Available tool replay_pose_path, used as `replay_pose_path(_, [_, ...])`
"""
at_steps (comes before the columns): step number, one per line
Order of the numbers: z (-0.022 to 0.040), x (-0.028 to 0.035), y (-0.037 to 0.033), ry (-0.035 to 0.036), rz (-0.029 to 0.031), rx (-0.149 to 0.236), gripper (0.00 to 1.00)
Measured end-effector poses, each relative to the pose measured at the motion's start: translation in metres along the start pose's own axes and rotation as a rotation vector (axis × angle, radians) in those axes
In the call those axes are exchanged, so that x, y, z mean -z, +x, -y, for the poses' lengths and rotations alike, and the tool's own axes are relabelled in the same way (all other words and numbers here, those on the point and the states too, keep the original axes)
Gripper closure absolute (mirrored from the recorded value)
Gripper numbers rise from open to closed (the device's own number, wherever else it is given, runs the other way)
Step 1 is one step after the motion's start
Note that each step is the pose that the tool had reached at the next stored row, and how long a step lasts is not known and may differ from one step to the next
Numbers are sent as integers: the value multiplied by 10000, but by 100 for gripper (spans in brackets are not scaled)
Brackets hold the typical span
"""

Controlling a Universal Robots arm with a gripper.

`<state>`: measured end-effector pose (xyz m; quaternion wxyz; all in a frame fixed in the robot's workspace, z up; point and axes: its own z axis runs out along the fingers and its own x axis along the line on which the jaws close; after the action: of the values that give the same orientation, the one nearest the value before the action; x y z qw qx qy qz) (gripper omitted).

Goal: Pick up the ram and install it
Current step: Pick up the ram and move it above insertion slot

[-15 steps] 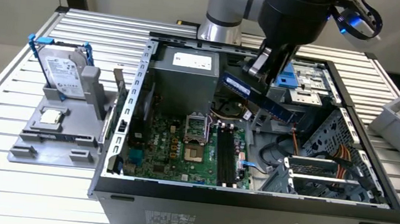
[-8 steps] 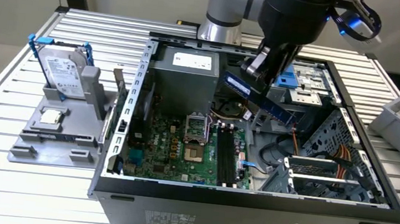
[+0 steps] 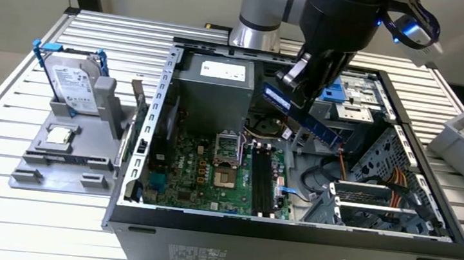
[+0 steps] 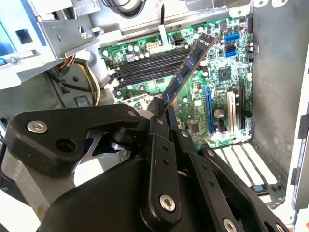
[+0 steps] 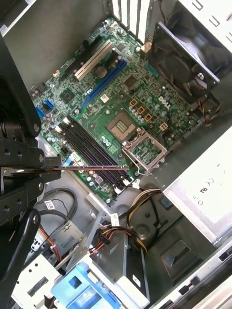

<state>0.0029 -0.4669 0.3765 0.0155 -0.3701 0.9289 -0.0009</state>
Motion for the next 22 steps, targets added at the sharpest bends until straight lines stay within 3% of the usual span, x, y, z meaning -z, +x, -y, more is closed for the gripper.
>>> replay_pose_path(7, [0, 0, 0, 4, 3, -273, 100])
replay_pose_path(15, [0, 0, 0, -63, 50, -470, 100])
replay_pose_path(22, [-1, 0, 0, -174, -5, -666, 100])
